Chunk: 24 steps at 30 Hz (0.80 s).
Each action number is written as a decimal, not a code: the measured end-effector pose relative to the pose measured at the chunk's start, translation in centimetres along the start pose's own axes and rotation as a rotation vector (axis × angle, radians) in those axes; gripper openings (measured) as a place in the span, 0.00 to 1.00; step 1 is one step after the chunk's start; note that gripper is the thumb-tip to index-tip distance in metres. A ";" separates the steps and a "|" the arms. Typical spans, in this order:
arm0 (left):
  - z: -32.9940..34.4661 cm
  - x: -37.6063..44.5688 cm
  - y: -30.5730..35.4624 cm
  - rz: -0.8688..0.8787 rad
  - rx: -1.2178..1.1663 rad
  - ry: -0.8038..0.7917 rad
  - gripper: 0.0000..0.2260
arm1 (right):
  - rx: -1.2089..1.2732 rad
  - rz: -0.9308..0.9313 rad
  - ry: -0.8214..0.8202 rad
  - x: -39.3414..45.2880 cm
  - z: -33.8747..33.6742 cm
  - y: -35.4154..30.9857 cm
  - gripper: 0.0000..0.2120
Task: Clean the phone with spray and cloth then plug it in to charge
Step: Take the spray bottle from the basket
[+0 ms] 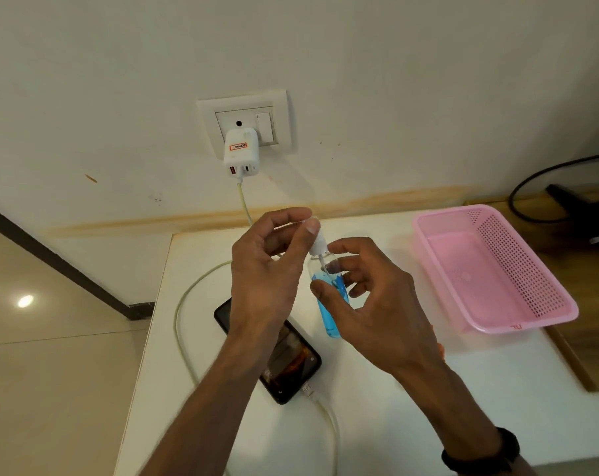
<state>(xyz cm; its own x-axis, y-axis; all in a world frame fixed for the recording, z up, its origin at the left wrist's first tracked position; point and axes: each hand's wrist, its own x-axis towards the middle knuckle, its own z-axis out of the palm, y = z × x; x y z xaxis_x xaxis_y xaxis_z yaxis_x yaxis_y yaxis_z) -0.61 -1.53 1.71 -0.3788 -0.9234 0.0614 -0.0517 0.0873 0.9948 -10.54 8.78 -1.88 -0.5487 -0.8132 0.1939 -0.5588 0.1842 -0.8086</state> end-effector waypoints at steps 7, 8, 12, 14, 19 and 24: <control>-0.6 0.6 -0.3 -0.070 -0.184 -0.068 0.06 | 0.153 -0.042 -0.005 -0.1 -0.2 -0.3 0.19; -0.6 0.7 -0.4 -0.073 -0.204 -0.087 0.06 | 0.187 -0.045 -0.001 -0.1 -0.2 -0.4 0.17; -0.5 0.8 -0.5 -0.111 -0.310 -0.146 0.07 | 0.367 -0.017 -0.002 -0.1 -0.6 -0.9 0.15; -0.4 0.8 -0.4 -0.137 -0.372 -0.179 0.08 | 0.480 0.012 -0.030 -0.1 -0.8 -1.1 0.14; -0.4 0.9 -0.1 -0.156 -0.440 -0.219 0.11 | 0.553 0.033 -0.066 0.2 -1.3 -1.5 0.15; -0.7 1.1 -0.1 -0.177 -0.427 -0.103 0.14 | 0.566 0.046 -0.083 0.1 -1.3 -1.5 0.14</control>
<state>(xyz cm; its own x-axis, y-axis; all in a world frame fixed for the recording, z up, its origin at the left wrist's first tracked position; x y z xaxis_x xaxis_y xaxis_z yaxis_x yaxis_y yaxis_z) -0.41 -2.79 1.73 -0.4893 -0.8665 -0.0987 0.2529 -0.2493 0.9348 -10.58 9.15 0.10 -0.5007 -0.8564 0.1260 -0.1034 -0.0853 -0.9910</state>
